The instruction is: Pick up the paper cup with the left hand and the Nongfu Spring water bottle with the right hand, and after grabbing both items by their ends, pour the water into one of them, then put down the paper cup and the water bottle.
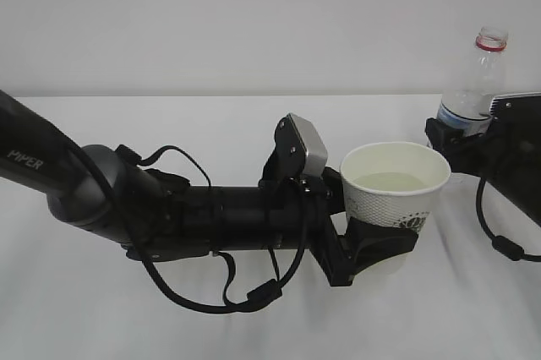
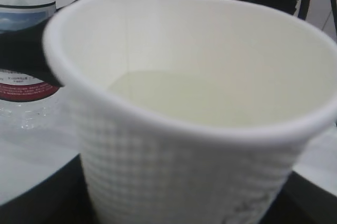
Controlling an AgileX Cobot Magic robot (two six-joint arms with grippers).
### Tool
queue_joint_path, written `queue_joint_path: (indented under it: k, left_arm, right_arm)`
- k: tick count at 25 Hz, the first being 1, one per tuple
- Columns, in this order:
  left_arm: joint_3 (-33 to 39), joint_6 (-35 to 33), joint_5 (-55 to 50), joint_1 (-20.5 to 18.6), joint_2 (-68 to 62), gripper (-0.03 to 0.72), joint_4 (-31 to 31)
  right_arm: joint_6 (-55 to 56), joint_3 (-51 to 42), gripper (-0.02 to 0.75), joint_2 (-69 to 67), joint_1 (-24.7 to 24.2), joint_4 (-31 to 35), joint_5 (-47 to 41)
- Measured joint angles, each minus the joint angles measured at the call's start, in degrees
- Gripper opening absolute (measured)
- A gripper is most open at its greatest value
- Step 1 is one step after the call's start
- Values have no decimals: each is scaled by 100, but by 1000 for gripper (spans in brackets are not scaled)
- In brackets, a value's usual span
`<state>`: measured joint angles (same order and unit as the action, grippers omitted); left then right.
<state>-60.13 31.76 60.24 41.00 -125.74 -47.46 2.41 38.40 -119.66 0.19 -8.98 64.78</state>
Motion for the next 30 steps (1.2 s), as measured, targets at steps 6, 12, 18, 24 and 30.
queue_joint_path:
  k: [6,12,18,24,30]
  left_arm:
    - [0,0,0,0,0,537,0]
    - [0,0,0,0,0,537,0]
    - [0,0,0,0,0,537,0]
    - [0,0,0,0,0,537,3]
    - [0,0,0,0,0,537,24]
  right_arm:
    - [0,0,609,0,0,-37,9]
    - [0,-2,609,0,0,-232,22]
    - [0,-125,609,0,0,-274,44]
    - [0,-329,609,174,0,-263,44]
    - [0,-691,609,515,0,-251,58]
